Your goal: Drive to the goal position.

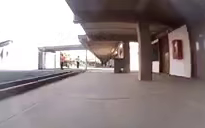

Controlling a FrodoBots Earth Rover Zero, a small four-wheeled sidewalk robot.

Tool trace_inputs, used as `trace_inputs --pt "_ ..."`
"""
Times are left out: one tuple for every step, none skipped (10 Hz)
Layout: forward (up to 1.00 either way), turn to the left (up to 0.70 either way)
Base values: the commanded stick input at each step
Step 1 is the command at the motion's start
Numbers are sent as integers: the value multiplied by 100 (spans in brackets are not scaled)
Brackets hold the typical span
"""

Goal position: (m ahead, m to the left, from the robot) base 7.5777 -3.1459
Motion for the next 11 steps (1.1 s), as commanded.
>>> trace_inputs --pt "70 0" --pt "70 0" --pt "70 0" --pt "70 0" --pt "70 0" --pt "70 0" --pt "70 0" --pt "70 0" --pt "70 0" --pt "70 0" --pt "70 0"
